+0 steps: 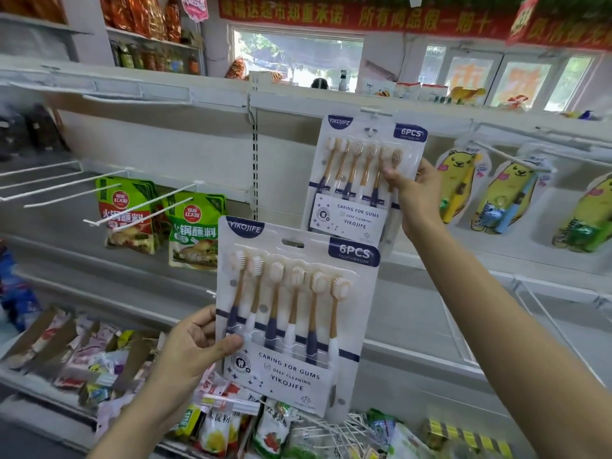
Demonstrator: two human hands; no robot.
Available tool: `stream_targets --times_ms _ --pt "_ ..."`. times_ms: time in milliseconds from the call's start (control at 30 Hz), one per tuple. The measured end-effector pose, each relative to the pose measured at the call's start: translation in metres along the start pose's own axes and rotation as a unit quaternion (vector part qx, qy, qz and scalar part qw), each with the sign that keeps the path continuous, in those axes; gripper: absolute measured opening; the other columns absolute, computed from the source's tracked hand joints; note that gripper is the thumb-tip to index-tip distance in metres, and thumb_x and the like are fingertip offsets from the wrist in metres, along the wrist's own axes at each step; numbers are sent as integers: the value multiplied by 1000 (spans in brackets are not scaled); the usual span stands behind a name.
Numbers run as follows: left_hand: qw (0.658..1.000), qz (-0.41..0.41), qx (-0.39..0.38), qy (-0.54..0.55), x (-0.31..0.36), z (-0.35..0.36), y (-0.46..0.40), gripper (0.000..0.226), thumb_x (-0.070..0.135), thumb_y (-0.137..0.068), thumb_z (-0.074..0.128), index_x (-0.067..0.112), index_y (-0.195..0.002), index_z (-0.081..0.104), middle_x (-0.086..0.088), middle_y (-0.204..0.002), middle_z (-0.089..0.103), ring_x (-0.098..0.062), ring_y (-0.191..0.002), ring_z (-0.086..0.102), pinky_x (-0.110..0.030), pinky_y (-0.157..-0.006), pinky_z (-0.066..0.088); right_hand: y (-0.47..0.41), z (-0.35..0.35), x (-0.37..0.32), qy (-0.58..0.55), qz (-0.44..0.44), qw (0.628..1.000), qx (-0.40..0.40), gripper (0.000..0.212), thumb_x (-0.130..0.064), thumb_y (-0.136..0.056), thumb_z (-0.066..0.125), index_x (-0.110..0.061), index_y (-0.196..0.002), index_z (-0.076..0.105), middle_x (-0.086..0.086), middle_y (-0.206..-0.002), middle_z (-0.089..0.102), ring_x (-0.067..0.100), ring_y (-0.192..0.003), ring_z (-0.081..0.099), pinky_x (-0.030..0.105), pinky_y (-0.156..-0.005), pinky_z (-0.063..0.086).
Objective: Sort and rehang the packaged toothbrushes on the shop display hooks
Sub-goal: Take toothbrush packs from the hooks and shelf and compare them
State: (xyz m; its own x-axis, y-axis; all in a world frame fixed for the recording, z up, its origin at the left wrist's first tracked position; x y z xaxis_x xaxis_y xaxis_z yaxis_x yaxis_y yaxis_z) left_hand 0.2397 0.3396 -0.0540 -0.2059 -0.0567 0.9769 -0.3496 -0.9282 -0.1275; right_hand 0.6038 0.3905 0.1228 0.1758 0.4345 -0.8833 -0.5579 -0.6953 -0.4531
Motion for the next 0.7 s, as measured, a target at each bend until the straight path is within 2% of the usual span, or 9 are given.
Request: stream_targets --times_ms 67,200,300,533,700 --pt "1000 -3 2 -1 -1 2 -2 84 50 -25 100 13 -97 78 -18 -99 76 -27 -85 75 -28 -65 60 -14 0 11 5 13 1000 5 30 -7 -89 72 -1 -118 66 6 -104 76 17 -95 74 38 -87 60" --pt "1000 -14 23 2 -4 2 -7 102 48 -20 101 5 -107 69 -19 -97 76 -28 -81 76 -30 -62 61 -30 2 23 29 7 1000 -1 29 -9 -90 71 -4 -118 66 4 -106 75 16 -97 73 43 -90 59" --pt "1000 -13 27 5 -6 6 -10 103 48 -22 101 2 -108 69 -20 -98 76 -29 -81 76 -31 -63 61 -31 3 23 58 -14 998 -13 23 -13 -92 69 -12 -114 67 -1 -105 75 14 -100 72 43 -93 58" --pt "999 -29 17 10 -12 18 -13 106 47 -21 101 2 -111 67 -20 -102 75 -30 -88 75 -31 -66 61 -32 -2 21 152 -33 988 -16 24 -42 -89 69 -24 -105 66 -6 -100 74 12 -97 70 49 -91 57" --pt "999 -29 5 21 -10 28 -11 108 46 -18 101 4 -111 67 -20 -100 76 -28 -83 76 -30 -62 61 -30 -8 19 169 -25 985 -13 19 -30 -91 72 -21 -106 64 -9 -97 71 7 -93 69 42 -89 58"
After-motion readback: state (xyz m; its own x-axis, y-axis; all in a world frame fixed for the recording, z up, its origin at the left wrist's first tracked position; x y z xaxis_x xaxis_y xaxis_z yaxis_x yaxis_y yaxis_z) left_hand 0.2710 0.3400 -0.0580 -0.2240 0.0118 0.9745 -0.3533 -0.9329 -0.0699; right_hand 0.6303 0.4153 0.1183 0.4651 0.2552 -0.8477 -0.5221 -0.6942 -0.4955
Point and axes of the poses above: each hand's wrist, its own y-axis away from the middle knuckle, its own z-axis out of the palm, x = y × z, the point moved 8 cm from there along -y, towards the middle knuckle
